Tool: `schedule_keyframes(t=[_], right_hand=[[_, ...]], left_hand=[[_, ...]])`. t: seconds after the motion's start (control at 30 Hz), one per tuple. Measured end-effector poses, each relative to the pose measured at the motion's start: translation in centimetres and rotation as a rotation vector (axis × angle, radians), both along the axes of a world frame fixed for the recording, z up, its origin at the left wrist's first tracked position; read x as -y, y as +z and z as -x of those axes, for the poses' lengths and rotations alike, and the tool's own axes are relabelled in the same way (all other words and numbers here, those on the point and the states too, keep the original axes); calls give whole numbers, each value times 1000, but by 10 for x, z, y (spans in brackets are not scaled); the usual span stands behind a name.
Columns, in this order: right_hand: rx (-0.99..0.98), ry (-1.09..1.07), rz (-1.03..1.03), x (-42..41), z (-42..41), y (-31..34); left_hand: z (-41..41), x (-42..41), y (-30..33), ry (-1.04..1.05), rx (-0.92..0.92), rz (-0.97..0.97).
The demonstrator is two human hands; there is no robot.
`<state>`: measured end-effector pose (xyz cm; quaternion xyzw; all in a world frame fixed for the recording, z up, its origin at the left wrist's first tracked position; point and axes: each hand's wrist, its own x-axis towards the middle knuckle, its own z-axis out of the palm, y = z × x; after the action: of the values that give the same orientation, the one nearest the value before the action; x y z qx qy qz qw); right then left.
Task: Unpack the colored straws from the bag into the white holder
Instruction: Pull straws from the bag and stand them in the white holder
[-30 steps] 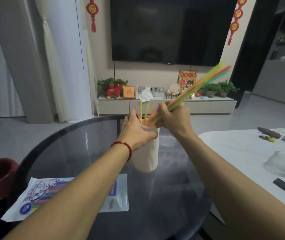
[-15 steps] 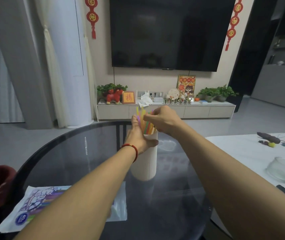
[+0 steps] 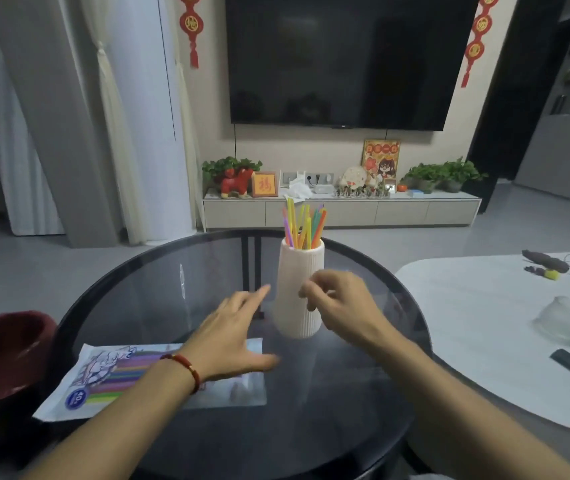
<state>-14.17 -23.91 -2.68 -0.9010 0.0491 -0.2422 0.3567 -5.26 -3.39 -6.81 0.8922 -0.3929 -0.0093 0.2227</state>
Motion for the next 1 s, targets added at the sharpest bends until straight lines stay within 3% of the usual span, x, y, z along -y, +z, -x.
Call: schedule_keyframes(t=[0.1, 0.17, 0.33, 0.57, 0.7, 0.8, 1.0], right_hand=[[-209, 56, -102, -13, 3, -55], [-256, 49, -204, -20, 1, -81], [-300, 28, -481, -25, -7, -108], [-303, 27, -798, -29, -11, -111], [-442, 139, -1001, -45, -4, -107], [-481, 211, -1019, -55, 0, -104], [-370, 127, -1037, -51, 6, -104]], left_hand=[[-8, -23, -25, -88, 59, -440], [-12, -28, -35, -99, 22, -544], [-15, -24, -37, -73, 96, -498], [-1, -12, -31, -79, 464, -419], [7, -6, -21, -123, 698, -496], [10, -4, -22, -108, 700, -541], [10, -12, -30, -63, 622, -513]])
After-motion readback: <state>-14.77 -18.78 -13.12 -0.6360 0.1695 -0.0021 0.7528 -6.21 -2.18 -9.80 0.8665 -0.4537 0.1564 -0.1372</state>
